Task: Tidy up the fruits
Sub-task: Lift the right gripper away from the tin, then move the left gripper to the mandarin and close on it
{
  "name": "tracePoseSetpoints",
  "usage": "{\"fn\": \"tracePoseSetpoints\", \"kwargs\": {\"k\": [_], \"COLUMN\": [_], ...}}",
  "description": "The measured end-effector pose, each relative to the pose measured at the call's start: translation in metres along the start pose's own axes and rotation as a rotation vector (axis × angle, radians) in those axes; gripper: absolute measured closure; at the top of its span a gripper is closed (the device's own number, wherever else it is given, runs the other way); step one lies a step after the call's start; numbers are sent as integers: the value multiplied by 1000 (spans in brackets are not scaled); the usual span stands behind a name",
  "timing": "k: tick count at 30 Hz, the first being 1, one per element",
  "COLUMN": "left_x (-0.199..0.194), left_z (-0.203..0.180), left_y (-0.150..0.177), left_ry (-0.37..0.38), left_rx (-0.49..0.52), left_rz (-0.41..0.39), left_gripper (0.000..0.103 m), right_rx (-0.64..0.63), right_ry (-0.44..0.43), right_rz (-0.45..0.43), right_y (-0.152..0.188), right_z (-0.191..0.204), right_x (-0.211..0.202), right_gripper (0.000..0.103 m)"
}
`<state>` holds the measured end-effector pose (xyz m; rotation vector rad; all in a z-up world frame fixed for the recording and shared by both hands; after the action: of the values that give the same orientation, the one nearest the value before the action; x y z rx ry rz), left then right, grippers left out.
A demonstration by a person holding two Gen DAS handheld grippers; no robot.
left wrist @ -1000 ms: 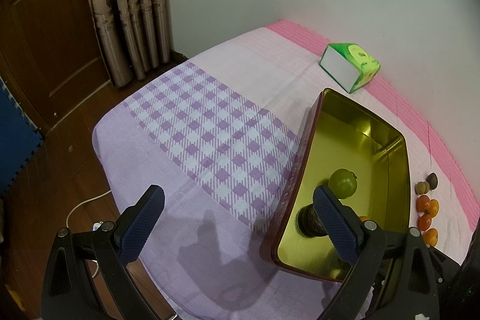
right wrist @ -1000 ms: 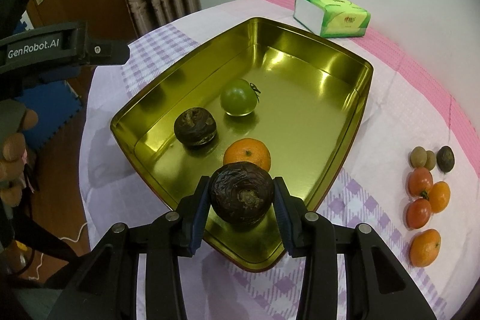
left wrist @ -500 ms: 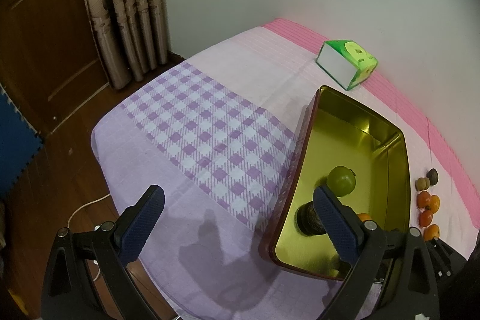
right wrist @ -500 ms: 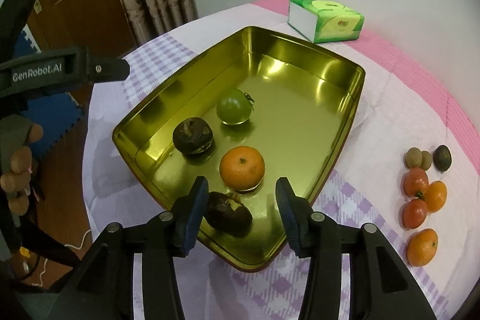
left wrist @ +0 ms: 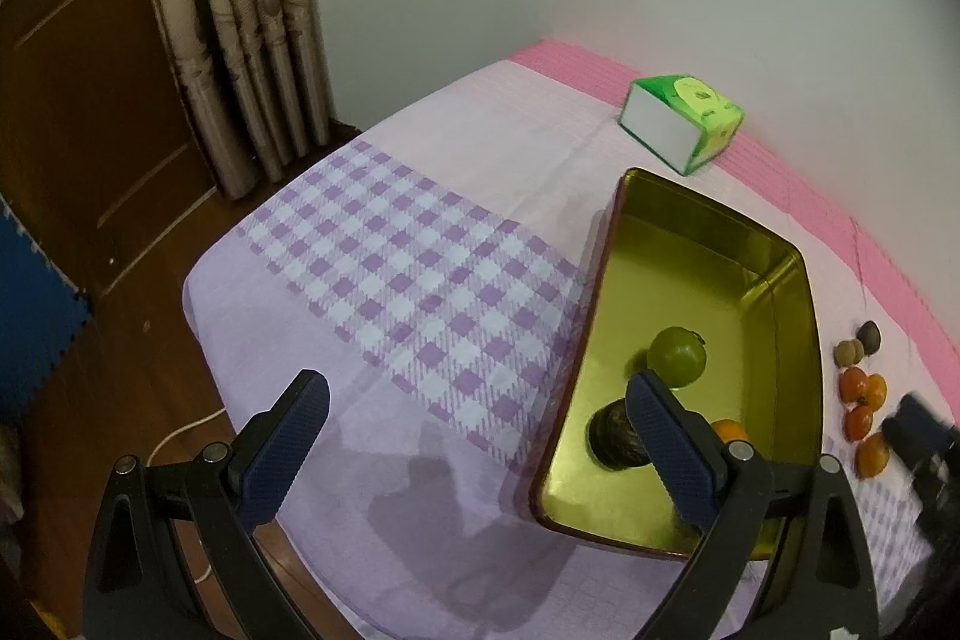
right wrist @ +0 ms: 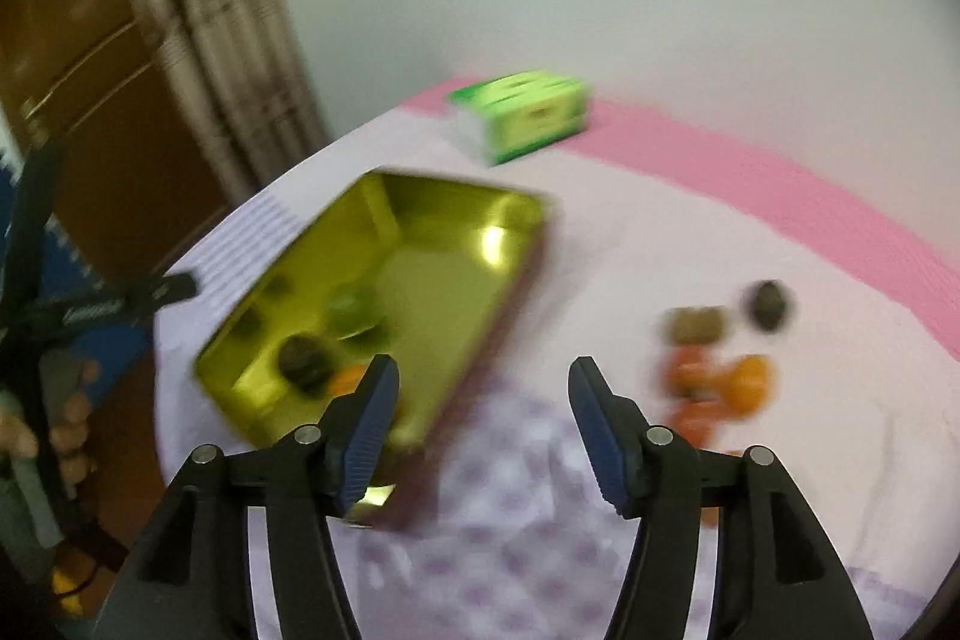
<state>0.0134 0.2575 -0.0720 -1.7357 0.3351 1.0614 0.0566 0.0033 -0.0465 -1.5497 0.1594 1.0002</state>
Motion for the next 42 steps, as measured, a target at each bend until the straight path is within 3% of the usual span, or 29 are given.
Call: {"fn": "tracePoseSetpoints", "kwargs": {"k": [4,9,15,19,24,30,32,35,37,42], "left_x": [-4,-9,-19,-29,-29,-26,-21,-12,-2,12], "left_z": [-12,-37,-93,-155,-225,-297,-316,-331,-340,-351], "left_y": [0,3,10,19,41,82,93,105,112,121], "left_ry": [11,62,135,230,353,454,480,484,484,491], "left_rx": [63,141,281,371,445,581,608,617,609,601], "left_rz": [-26,-36,-41,-36,6,46,60,92,132,185], "left_gripper": [5,5,5,5,5,5,5,16,29,43], "right_rx": [92,168,240,271,267,253,251,246,245,245], "right_ry": [151,334,441,459,453,440,428,429,429,429], "right_rz": [-17,21,86,109,88,78,96,104,104,103], "right_y": [4,33,77,97,96,98,98,98,99,99], "right_z": [-79,-171,-244,-268,-279,-286,-284,-283,-283,-282], "right_x": [-13,-24,-23,-17,-19,-16,-13,-11,-11,-11], "right_gripper": [40,39,39,36,29,12,0,0,0,0]}}
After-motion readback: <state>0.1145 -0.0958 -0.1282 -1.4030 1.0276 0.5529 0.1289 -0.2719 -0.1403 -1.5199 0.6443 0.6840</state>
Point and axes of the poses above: each gripper's, at about its wrist camera, not at the fingertips, and x roughly the way its jaws point, z to its left, y to its underside, the point moved 10 cm from there along x, roughly the way its jaws point, and after that the axes turned 4 degrees about -z, right-handed, at the moved point
